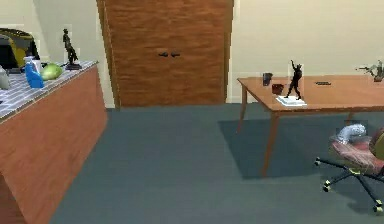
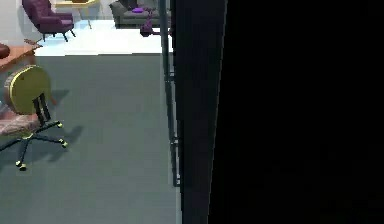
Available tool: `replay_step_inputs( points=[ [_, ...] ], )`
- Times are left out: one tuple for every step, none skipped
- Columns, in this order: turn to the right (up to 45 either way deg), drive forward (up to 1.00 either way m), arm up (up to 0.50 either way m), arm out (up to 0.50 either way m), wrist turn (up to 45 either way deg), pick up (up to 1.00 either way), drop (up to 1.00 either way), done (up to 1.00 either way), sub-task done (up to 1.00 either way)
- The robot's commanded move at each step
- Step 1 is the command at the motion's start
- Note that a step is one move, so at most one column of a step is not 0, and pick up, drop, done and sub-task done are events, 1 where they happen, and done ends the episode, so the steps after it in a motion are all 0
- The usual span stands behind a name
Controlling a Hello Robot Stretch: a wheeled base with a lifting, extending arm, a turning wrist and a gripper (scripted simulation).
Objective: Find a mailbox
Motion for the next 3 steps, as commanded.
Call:
replay_step_inputs(
  points=[
    [0.0,0.45,0.0,0.0,0.0,0.0,0.0,0.0,0.0],
    [45.0,0.0,0.0,0.0,0.0,0.0,0.0,0.0,0.0],
    [36.0,0.0,0.0,0.0,0.0,0.0,0.0,0.0,0.0]
  ],
)
